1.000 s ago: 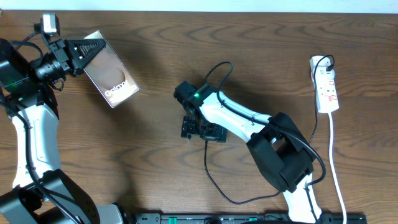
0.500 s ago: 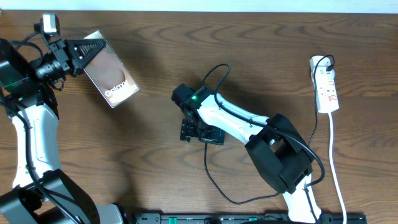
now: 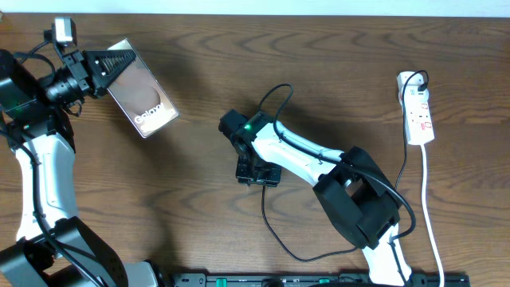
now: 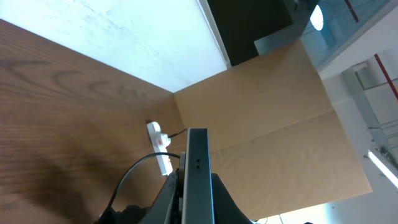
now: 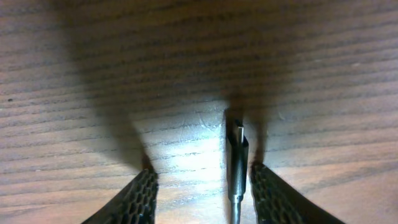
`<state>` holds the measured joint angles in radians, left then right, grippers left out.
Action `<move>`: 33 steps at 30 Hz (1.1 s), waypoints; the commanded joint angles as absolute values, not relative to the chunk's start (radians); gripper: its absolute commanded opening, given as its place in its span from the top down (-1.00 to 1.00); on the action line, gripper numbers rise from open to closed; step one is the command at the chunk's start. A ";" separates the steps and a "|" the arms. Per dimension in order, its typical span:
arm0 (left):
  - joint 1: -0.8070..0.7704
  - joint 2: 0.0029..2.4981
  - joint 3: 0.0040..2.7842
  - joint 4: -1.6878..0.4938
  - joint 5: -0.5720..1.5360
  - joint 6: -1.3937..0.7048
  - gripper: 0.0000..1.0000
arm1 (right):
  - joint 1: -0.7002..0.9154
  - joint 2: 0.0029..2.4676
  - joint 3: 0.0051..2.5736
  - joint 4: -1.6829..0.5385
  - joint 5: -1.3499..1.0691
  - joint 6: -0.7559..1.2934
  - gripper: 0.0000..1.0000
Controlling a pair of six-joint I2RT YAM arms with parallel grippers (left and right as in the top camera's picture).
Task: Plug charger to phone and switch on socket
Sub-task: 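Lower the right gripper over the black cable's plug end, then close the right gripper on the cable's USB-C plug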
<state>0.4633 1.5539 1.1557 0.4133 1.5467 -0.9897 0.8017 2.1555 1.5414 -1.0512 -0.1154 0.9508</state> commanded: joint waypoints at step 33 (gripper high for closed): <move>0.466 1.549 1.164 0.421 1.571 -0.984 0.85 | 0.779 2.153 1.517 -1.029 -0.054 0.957 0.05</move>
<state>0.4633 1.5539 1.1561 0.4133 1.5467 -0.9897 0.7959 2.1551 1.5406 -1.0393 -0.1120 0.9508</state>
